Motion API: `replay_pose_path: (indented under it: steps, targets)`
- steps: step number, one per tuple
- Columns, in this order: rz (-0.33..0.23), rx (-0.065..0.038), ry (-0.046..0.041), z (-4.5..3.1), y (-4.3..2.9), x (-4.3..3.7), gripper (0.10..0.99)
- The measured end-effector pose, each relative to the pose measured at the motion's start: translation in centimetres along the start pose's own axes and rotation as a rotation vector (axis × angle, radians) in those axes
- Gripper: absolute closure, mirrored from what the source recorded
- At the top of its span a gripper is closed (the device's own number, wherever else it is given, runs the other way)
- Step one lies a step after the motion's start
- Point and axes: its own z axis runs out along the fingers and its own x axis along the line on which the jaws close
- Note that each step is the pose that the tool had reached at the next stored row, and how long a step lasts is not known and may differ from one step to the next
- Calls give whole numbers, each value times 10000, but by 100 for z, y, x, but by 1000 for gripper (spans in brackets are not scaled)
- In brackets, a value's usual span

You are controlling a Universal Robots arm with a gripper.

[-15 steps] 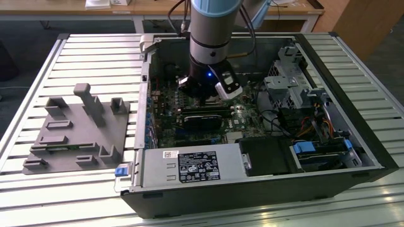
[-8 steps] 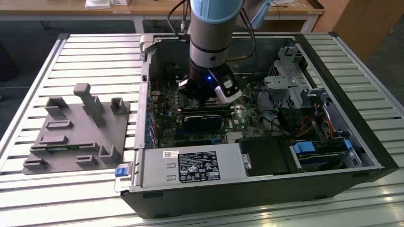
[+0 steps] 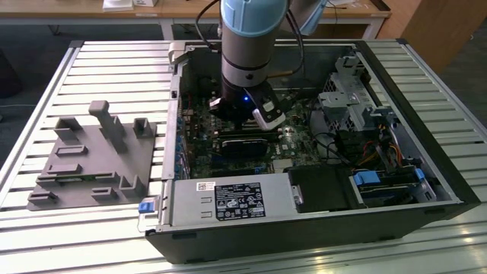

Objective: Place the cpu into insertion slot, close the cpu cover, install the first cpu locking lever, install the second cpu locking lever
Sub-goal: 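Install the second cpu locking lever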

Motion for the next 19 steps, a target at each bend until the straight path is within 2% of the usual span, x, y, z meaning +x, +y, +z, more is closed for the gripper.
replay_pose_path:
  steps: [12,16,19]
  targets:
    - [-6,-384,-17,104,-26,32,980]
    - [-9,-585,-24,122,-31,46,980]
    - [-11,-668,-31,139,-34,66,980]
